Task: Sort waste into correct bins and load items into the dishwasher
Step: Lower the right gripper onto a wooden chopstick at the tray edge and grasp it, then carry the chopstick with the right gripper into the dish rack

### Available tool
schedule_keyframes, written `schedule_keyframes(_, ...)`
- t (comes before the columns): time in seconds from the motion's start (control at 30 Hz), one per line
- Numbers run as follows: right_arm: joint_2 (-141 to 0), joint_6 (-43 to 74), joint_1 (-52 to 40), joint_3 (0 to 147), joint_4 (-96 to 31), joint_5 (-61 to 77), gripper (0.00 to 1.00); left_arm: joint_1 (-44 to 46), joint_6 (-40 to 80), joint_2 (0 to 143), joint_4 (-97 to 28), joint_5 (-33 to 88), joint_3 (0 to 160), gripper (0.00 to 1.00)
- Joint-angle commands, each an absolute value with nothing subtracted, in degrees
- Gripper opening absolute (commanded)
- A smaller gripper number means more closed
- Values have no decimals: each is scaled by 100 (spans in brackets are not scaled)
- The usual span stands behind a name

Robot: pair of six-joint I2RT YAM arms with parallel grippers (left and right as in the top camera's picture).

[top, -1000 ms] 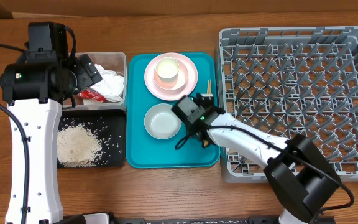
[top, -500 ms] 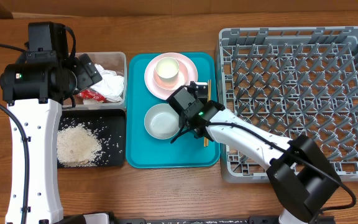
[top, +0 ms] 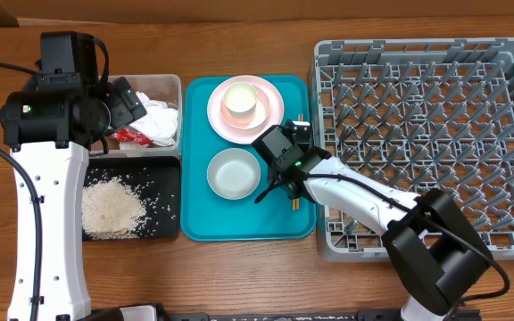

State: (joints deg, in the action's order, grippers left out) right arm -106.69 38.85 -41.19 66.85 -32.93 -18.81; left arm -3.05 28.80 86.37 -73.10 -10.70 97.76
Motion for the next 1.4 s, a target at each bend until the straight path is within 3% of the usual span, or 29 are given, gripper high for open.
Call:
schedule_keyframes(0.0,-10687,3907,-4108,6563,-3155,-1828,39,-320,2895,8656,-7308,-1066,9802,100)
schedule_keyframes(0.77,-10687,3907,-4112,5999,-2646,-1592,38,-320,2895,8656,-7308,-1066,9802,100)
schedule_keyframes(1.1,-10685,3907,-4112,6010,-2744,-1380,4,-320,2895,8656,-7308,-1066,9802,100)
schedule_keyframes(1.37,-10661,3909,-4112,6425,-3426,-1380,4,-320,2895,8656,-7308,-1066,9802,100)
